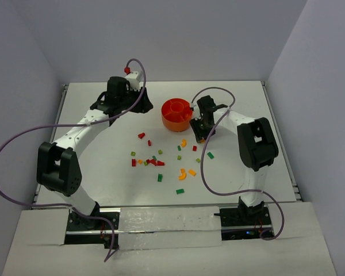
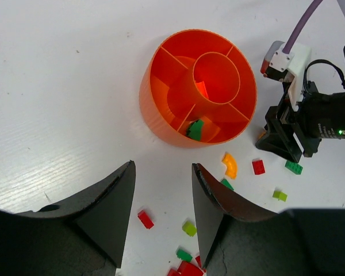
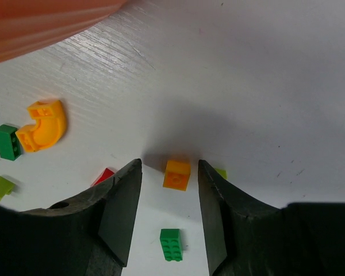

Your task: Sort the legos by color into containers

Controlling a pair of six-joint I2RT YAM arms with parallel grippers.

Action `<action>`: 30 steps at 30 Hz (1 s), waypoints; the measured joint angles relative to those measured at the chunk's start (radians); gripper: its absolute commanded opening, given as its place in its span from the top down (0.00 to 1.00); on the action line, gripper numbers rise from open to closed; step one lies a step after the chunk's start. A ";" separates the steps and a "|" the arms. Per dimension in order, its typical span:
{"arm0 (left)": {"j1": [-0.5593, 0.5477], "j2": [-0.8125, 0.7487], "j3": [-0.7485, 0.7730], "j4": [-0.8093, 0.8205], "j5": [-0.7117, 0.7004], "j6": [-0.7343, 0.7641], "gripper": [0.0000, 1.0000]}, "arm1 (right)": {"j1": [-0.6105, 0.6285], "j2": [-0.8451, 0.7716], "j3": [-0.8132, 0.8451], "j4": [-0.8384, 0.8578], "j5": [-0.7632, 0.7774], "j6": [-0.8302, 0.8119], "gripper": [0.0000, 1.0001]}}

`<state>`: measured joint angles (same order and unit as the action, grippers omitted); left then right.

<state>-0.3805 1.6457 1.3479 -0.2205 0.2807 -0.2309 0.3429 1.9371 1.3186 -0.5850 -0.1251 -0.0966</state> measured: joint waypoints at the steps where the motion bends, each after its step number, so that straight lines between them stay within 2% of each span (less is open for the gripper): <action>1: 0.000 -0.001 -0.002 -0.001 0.000 0.000 0.47 | 0.002 0.001 0.000 0.000 0.004 0.000 0.55; 12: 0.008 -0.010 -0.038 -0.002 0.000 0.007 0.47 | 0.007 0.007 -0.006 0.007 0.021 0.002 0.69; 15: 0.018 -0.020 -0.053 -0.003 0.000 0.011 0.47 | 0.007 -0.001 -0.018 0.015 0.028 0.002 0.79; 21: 0.031 -0.052 -0.100 0.000 0.000 0.032 0.47 | 0.007 -0.019 -0.033 0.003 0.027 0.001 0.92; 27: 0.031 -0.101 -0.202 -0.008 0.014 0.099 0.47 | 0.007 -0.094 -0.019 -0.018 -0.002 0.000 0.97; 30: 0.031 -0.130 -0.258 -0.010 0.018 0.143 0.46 | 0.008 -0.129 0.039 -0.026 -0.018 0.004 0.98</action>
<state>-0.3492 1.5161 1.0903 -0.2309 0.2984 -0.0879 0.3508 1.8086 1.3571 -0.6113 -0.1435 -0.0926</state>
